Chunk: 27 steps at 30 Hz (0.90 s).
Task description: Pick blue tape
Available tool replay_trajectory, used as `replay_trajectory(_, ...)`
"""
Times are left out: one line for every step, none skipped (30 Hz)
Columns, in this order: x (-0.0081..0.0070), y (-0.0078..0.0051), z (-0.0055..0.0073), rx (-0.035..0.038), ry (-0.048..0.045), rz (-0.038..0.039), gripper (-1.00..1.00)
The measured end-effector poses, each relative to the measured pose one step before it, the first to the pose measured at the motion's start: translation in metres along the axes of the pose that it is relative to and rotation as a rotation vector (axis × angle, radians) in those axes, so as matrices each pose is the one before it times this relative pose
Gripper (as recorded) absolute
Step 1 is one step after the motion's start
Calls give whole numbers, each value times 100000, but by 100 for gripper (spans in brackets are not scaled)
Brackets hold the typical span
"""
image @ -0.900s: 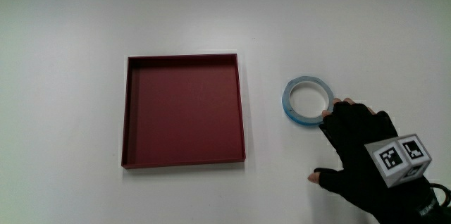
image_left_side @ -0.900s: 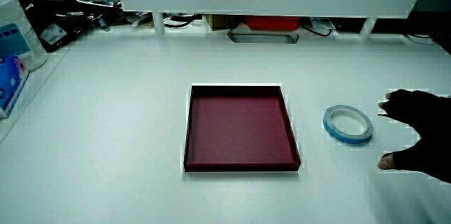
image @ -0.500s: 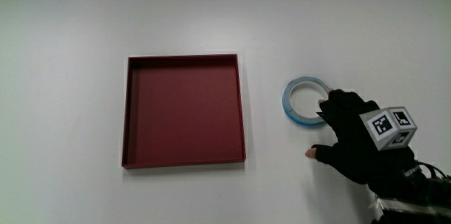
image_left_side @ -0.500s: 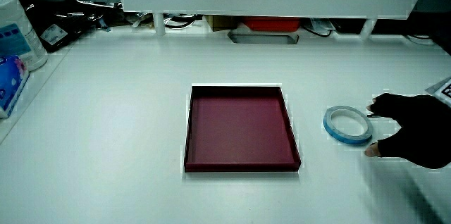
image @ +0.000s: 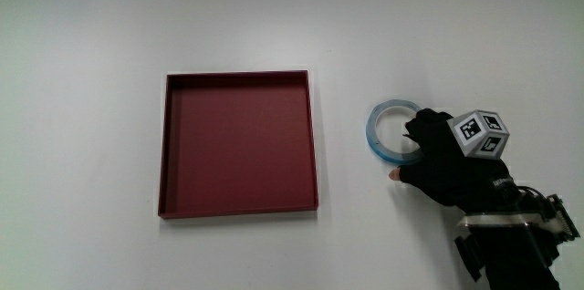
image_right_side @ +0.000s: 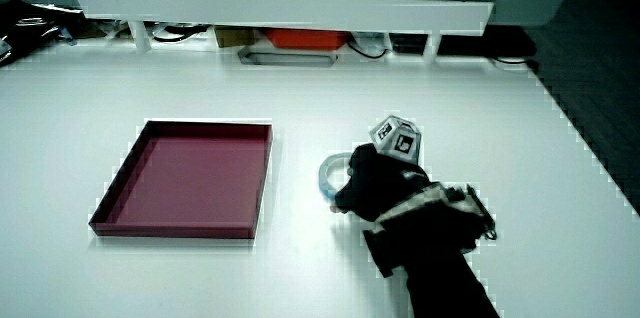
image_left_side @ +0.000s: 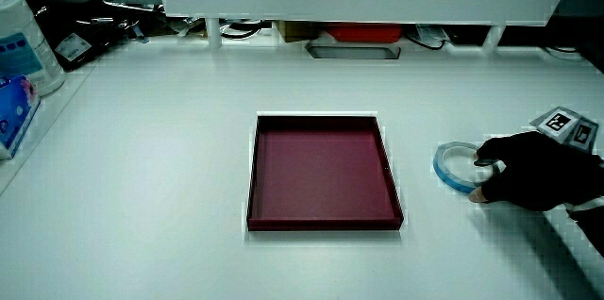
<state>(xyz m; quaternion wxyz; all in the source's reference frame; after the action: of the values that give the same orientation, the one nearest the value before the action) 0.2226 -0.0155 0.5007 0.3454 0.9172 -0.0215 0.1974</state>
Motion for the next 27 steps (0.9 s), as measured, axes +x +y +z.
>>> replay_trajectory(-118, 84, -16, 220, -839, -801, 0)
replay_trajectory(-65, 67, -61, -93, 497, 30, 0)
replay_trajectory(-215, -64, 88, 830, -293, 1159, 0)
replay_trajectory(257, 248, -173, 234, -265, -1379, 0)
replay_trajectory(-363, -126, 179, 826, -686, 1671, 0)
replay_trajectory(-156, 22, -39, 1047, -1031, 875, 0)
replay_trajectory(73, 155, -253, -965, 638, 481, 0)
replay_trajectory(-374, -154, 83, 1722, -2179, 664, 0)
replay_trajectory(-191, -40, -31, -142, -317, 744, 5)
replay_trajectory(-17, 56, -116, -385, -238, 319, 10)
replay_trajectory(-66, 27, -50, 801, -309, -292, 14)
replay_trajectory(-174, -15, 42, 233, -1297, 91, 19)
replay_trajectory(-88, 45, -50, 764, -1359, 146, 24)
replay_trajectory(-322, -42, 55, -190, -1308, 1290, 29)
replay_trajectory(-120, 89, -140, -318, -382, 348, 33)
replay_trajectory(2, 164, -257, -1226, -639, -75, 38)
replay_trajectory(-184, -13, 74, -376, 511, -516, 43)
replay_trajectory(29, 81, -81, -773, 368, 627, 48)
replay_trajectory(18, 78, -95, 21, -699, -453, 52)
replay_trajectory(-170, 7, 56, -730, 852, 207, 57)
replay_trajectory(-94, 46, -48, 366, -913, -62, 62)
replay_trajectory(-97, 64, -79, -974, -1176, -157, 67)
replay_trajectory(-241, -99, 95, 1122, -1552, 35, 71)
replay_trajectory(212, 155, -270, 307, -475, -508, 76)
replay_trajectory(-199, -119, 85, -81, -402, 849, 81)
replay_trajectory(107, 135, -251, -1015, -397, 608, 86)
replay_trajectory(-335, -257, 195, 1340, -839, 675, 90)
